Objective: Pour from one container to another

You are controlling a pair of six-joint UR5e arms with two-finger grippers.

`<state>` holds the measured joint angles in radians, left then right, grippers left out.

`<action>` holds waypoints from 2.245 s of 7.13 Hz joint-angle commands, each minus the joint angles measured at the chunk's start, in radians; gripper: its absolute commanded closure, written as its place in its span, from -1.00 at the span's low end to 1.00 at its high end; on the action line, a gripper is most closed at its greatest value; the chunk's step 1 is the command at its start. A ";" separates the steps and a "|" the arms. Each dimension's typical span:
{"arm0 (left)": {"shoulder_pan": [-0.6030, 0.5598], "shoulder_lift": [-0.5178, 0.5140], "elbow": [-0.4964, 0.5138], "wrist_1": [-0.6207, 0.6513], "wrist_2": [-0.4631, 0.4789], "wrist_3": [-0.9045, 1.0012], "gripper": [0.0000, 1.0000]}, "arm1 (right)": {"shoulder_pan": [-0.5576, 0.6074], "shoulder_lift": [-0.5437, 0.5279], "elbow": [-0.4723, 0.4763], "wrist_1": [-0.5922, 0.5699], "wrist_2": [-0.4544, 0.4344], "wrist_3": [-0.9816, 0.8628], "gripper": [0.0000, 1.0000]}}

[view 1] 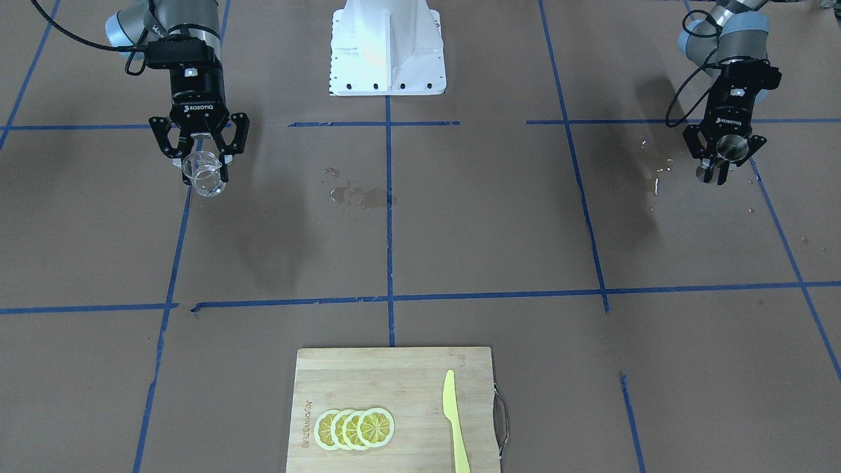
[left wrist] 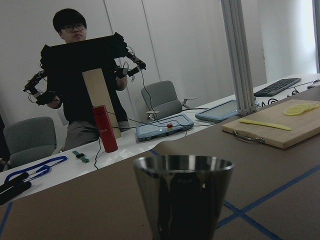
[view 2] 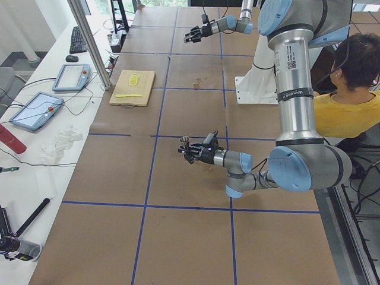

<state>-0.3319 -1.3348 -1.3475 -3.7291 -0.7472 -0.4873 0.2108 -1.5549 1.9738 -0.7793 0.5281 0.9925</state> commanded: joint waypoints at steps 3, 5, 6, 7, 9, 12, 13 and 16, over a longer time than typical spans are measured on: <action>0.100 -0.014 0.059 0.005 0.131 -0.221 1.00 | -0.002 0.003 0.005 0.000 0.003 0.000 1.00; 0.135 -0.030 0.057 0.068 0.185 -0.214 1.00 | -0.002 0.003 0.003 0.000 0.016 0.002 1.00; 0.149 -0.038 0.059 0.102 0.234 -0.202 1.00 | -0.002 0.003 0.003 0.000 0.016 0.002 1.00; 0.154 -0.050 0.064 0.103 0.299 -0.198 1.00 | -0.002 0.003 0.000 0.000 0.016 0.002 1.00; 0.250 -0.116 0.088 0.100 0.423 -0.156 1.00 | -0.001 0.001 0.006 0.000 0.024 0.002 1.00; 0.261 -0.046 0.081 0.054 0.422 -0.039 1.00 | -0.001 -0.001 0.008 0.002 0.029 0.002 1.00; 0.263 -0.043 0.080 0.048 0.416 -0.036 1.00 | -0.001 -0.002 0.007 0.002 0.029 0.003 1.00; 0.269 -0.060 0.048 0.029 0.413 -0.039 1.00 | -0.002 -0.002 -0.003 0.037 0.029 0.003 1.00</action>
<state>-0.0661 -1.3896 -1.2910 -3.6885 -0.3318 -0.5256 0.2093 -1.5569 1.9754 -0.7558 0.5568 0.9955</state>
